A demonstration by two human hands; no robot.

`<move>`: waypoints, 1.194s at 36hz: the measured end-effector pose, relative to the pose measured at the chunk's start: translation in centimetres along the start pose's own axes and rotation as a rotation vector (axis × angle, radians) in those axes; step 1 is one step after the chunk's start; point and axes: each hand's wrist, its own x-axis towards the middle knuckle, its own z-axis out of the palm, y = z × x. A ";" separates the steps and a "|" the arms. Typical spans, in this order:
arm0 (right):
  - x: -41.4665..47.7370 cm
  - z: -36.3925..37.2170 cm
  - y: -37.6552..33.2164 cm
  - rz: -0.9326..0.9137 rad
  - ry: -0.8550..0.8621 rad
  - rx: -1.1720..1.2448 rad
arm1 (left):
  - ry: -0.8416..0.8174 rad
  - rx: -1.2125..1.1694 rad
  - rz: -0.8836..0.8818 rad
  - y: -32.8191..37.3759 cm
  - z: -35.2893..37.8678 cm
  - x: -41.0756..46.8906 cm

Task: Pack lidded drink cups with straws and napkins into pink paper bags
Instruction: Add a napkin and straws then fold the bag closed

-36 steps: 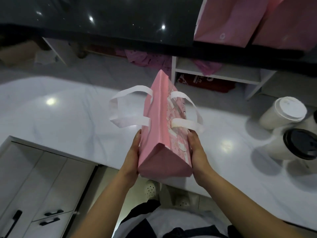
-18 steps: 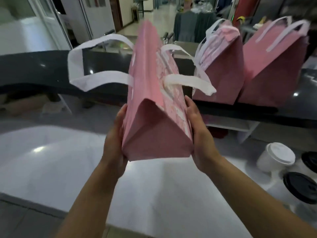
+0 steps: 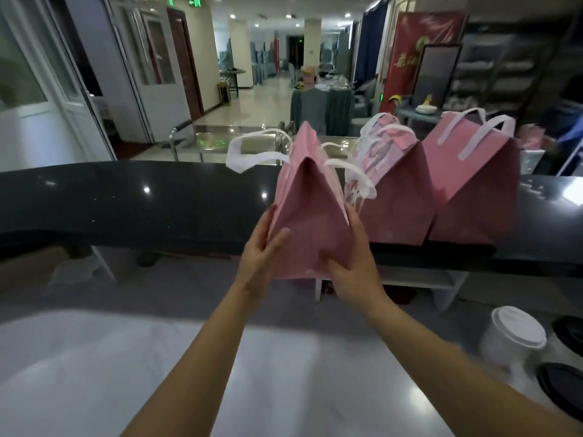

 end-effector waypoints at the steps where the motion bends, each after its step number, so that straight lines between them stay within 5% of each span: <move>1: 0.0 0.3 0.2 -0.025 0.016 -0.056 | -0.039 0.048 0.022 -0.6 -0.1 0.1; 10: 3.1 2.1 0.1 0.033 0.081 -0.543 | -0.080 0.193 0.054 -2.8 -0.6 5.7; 13: 4.4 1.6 -0.4 0.105 0.060 -0.600 | -0.110 0.201 0.047 -3.3 -0.5 8.2; 19: 3.4 1.2 -0.5 -0.034 -0.003 -0.702 | -0.177 0.240 0.040 -3.6 0.2 11.0; 28: 2.6 -1.0 0.1 0.140 -0.169 -0.854 | -0.202 0.341 -0.050 -2.9 -0.1 11.6; 36: -1.1 -3.6 0.1 0.162 -0.312 -0.821 | -0.133 0.549 -0.170 -0.2 -1.5 4.3; 43: -5.6 -3.6 -0.8 0.115 -0.556 -0.721 | -0.108 0.799 -0.236 1.2 -4.1 -10.9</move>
